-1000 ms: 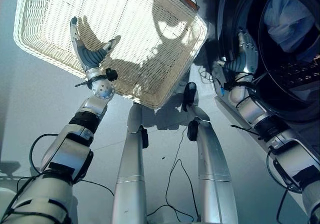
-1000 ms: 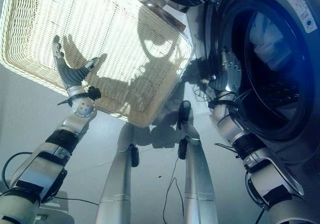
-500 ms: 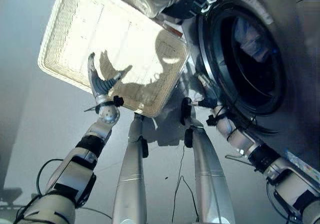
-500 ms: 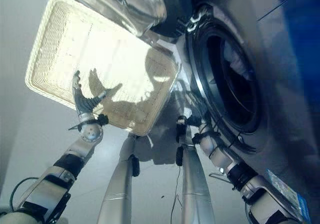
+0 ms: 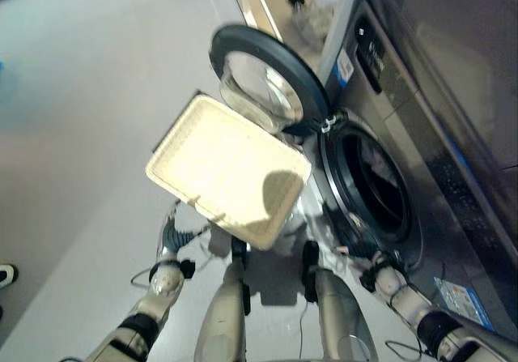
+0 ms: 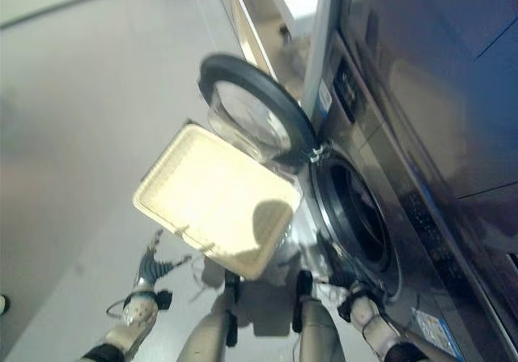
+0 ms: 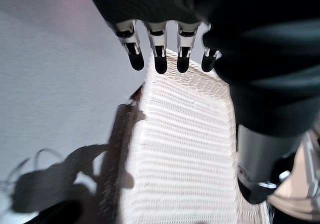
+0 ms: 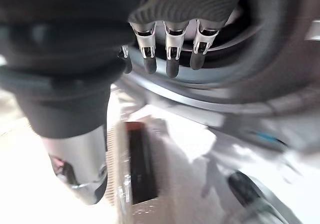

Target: Put the clothes into the washing machine.

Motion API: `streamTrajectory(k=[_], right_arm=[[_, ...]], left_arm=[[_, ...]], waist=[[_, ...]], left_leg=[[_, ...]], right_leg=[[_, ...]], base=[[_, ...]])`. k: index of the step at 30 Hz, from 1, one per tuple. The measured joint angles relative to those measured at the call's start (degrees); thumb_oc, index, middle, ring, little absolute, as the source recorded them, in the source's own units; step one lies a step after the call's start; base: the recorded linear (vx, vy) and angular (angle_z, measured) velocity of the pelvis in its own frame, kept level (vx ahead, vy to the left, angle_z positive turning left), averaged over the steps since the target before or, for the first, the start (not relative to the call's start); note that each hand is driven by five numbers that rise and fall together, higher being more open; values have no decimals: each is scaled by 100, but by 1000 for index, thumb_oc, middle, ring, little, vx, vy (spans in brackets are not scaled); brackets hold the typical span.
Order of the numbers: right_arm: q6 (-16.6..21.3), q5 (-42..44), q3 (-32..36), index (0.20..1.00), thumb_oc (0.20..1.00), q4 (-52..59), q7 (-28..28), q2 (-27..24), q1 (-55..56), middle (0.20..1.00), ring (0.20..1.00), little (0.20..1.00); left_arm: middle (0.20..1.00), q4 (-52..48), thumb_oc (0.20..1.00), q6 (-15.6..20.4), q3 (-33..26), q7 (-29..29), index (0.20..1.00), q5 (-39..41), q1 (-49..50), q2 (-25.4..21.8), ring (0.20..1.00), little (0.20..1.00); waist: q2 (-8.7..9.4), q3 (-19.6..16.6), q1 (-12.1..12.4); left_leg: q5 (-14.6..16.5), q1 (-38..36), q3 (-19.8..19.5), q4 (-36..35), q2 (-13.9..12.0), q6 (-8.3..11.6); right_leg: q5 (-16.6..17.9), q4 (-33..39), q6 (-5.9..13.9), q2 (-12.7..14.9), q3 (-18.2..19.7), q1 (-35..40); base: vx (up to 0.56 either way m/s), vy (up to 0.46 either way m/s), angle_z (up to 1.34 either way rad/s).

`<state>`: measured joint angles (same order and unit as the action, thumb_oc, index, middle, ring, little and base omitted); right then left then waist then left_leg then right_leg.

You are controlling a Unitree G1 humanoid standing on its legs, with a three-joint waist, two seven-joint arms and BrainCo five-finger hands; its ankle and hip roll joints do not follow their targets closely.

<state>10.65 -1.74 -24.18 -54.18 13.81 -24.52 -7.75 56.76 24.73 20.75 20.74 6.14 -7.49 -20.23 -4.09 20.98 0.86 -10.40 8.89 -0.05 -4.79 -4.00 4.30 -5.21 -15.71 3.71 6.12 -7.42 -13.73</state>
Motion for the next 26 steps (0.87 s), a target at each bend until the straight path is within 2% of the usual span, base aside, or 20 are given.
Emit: streamTrajectory(k=[2,3,5,10,13,19,26], right_arm=[[15,163,236,1000,1000,-699,-355,211,143,1000,1000,1000],[15,244,281,1000,1000,-902,-509,303,305,1000,1000,1000],[5,352,435,1000,1000,-1099,-700,454,497,1000,1000,1000],[-440,661,911,1000,1000,-1681,-1146,772,707,1000,1000,1000],[-792,799,1044,1000,1000,-1897,-1301,815,698,1000,1000,1000],[-1188,820,1204,1000,1000,-2165,-1508,807,736,1000,1000,1000],[-1272,985,1288,1000,1000,-2185,-1586,804,876,1000,1000,1000]], left_arm=[[1000,357,1000,-100,2,-375,1000,-44,195,166,1000,1000],[1000,478,1000,-131,8,-541,1000,-55,358,225,1000,1000],[1000,623,1000,-180,0,-776,1000,-63,589,272,1000,1000],[1000,1047,1000,-343,-204,-1485,1000,-102,983,410,1000,1000],[1000,1172,1000,-509,-205,-1741,1000,-317,1015,415,1000,1000],[1000,1283,1000,-817,-231,-2078,1000,-305,1050,426,1000,1000],[1000,1302,1000,-1033,-237,-2219,1000,-303,1070,431,1000,1000]], waist=[[-78,-210,-10],[-61,-521,6],[-40,-900,0],[56,-1486,-3],[82,-1651,0],[72,-1833,-4],[44,-1936,-15]], left_leg=[[101,-446,0,-27,-15,-12],[178,-529,2,-30,-18,-6],[247,-628,3,-28,-27,-9],[392,-955,-8,-49,-60,10],[418,-1097,-1,-42,-71,25],[470,-1161,129,-59,-99,46],[483,-1234,152,-60,-96,37]], right_leg=[[39,357,30,-22,-119,650],[35,477,36,-30,-119,785],[52,669,47,-52,-150,980],[208,1317,42,-137,-245,1668],[308,1529,32,-172,-250,1900],[357,1704,21,-190,-249,2075],[394,1804,18,-194,-242,2187]], base=[[231,-19,16],[224,-11,5],[162,-2,5],[86,3,4],[24,8,0],[12,2,0],[3,1,0]])
